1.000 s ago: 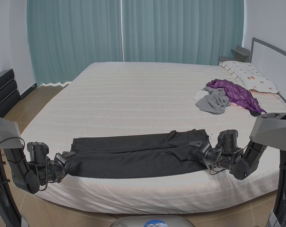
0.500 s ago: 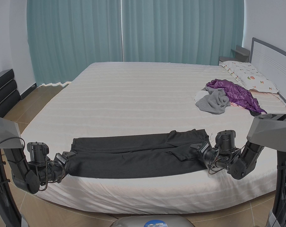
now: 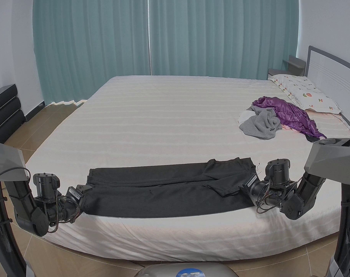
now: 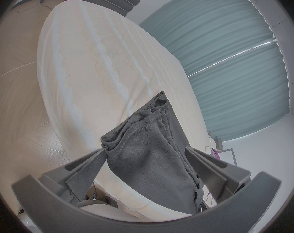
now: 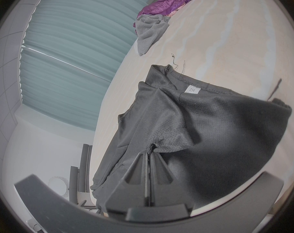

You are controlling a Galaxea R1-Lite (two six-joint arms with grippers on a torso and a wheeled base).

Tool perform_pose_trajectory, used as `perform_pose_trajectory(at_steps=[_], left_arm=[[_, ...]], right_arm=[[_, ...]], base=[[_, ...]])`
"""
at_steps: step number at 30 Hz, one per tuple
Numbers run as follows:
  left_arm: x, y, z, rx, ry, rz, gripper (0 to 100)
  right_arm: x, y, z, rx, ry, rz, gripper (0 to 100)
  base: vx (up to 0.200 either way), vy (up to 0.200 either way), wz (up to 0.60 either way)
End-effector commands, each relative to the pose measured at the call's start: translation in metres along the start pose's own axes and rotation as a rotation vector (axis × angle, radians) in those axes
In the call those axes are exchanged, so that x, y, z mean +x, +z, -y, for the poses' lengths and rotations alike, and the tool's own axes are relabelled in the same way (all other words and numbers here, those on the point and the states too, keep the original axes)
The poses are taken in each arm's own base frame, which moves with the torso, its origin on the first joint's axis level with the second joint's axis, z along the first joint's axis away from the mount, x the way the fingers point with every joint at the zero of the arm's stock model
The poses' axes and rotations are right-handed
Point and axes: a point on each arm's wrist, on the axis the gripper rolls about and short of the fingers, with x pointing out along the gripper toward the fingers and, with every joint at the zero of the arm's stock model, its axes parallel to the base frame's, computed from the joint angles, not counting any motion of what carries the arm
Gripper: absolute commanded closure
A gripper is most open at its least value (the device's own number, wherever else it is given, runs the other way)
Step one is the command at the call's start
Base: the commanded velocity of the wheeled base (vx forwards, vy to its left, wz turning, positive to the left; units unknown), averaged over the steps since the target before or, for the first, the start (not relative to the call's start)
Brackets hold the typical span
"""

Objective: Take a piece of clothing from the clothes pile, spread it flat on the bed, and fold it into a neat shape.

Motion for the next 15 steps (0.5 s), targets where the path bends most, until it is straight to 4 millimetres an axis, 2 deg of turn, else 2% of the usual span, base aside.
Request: perform_pose_trajectory(at_steps=[1,9,15], left_arm=[[0.000,0.000,0.000,-0.001,0.001,0.000,0],[0.000,0.000,0.000,-0.001,0.001,0.000,0],[0.000,0.000,0.000,-0.003,0.001,0.000,0]], right_arm=[[-0.012,-0.002,-0.009,-0.007,0.023,-0.002,100],[-0.029,-0.008,-0.011,-0.015,0.018,-0.021,100],[-0.039,-0.014,-0.004,-0.018,-0.005,-0.035,100]], base=[[0.000,0.000,0.00],[0.000,0.000,0.00],[0.000,0.000,0.00]])
